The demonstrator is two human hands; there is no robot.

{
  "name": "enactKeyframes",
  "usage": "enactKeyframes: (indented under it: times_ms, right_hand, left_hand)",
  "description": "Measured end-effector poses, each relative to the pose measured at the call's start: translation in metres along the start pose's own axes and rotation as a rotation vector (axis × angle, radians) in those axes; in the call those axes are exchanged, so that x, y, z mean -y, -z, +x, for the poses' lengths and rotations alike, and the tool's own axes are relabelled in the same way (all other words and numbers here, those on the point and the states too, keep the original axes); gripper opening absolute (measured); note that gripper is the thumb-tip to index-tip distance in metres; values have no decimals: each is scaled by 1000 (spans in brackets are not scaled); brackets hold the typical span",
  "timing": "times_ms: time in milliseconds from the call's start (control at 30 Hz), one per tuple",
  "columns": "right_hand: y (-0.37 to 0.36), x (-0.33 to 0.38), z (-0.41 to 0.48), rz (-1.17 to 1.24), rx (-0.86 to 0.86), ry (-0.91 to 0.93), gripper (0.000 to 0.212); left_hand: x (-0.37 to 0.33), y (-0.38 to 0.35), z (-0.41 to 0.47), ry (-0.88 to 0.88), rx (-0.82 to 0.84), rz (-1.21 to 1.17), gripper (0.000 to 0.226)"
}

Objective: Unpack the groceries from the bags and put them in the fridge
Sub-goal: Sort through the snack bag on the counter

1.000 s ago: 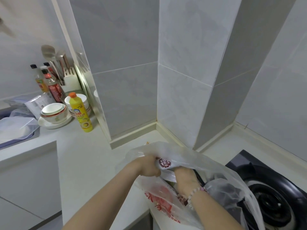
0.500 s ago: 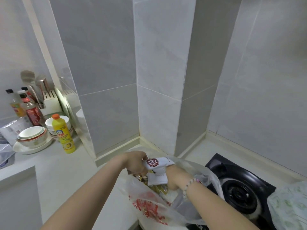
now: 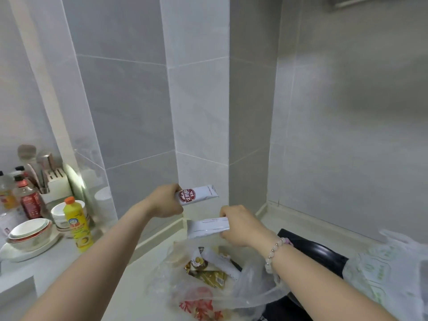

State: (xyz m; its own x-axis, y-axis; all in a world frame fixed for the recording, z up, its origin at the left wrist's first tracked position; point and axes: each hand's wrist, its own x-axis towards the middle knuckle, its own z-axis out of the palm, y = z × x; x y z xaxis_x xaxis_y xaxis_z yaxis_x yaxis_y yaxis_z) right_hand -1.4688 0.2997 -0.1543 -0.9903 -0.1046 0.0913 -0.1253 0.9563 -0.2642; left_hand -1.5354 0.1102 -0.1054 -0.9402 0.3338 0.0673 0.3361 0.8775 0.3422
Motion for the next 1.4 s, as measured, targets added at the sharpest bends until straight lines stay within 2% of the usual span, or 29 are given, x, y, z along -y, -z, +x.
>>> enactKeyframes:
  times_ms: [100,233,367,500,733,967,1067,1167,1267,1400]
  right_hand:
    - [20,-10,-3,1,-82,25,15]
    - [40,-11,-1,39,-140,83,12]
    - [42,7,-4,61,-104,236,10]
    - [35,42,-16,99,-86,396,8]
    - [24,150,-74,223,-4,702,22]
    - [28,255,-166,308,63,1038,17]
    - [37,291,-213,316,71,1165,16]
    - [47,324,-263,305,3,1281,20]
    - [62,350,-313,326,-77,1389,16]
    - [85,380,-379,368,-140,1503,20]
  left_hand:
    - [3,7,-21,64,-100,-20,26]
    - [13,19,-55,151,-182,-49,28]
    - [24,20,-116,278,-280,-95,28]
    - [28,19,-198,464,-320,-45,29]
    - [7,41,-369,801,-363,35,27]
    - [-42,77,-532,1106,-489,198,25]
    - [-76,85,-595,1220,-521,239,47]
    - [-108,96,-647,1300,-586,288,30]
    - [-140,107,-692,1353,-665,341,32]
    - [-186,108,-753,1425,-757,378,28]
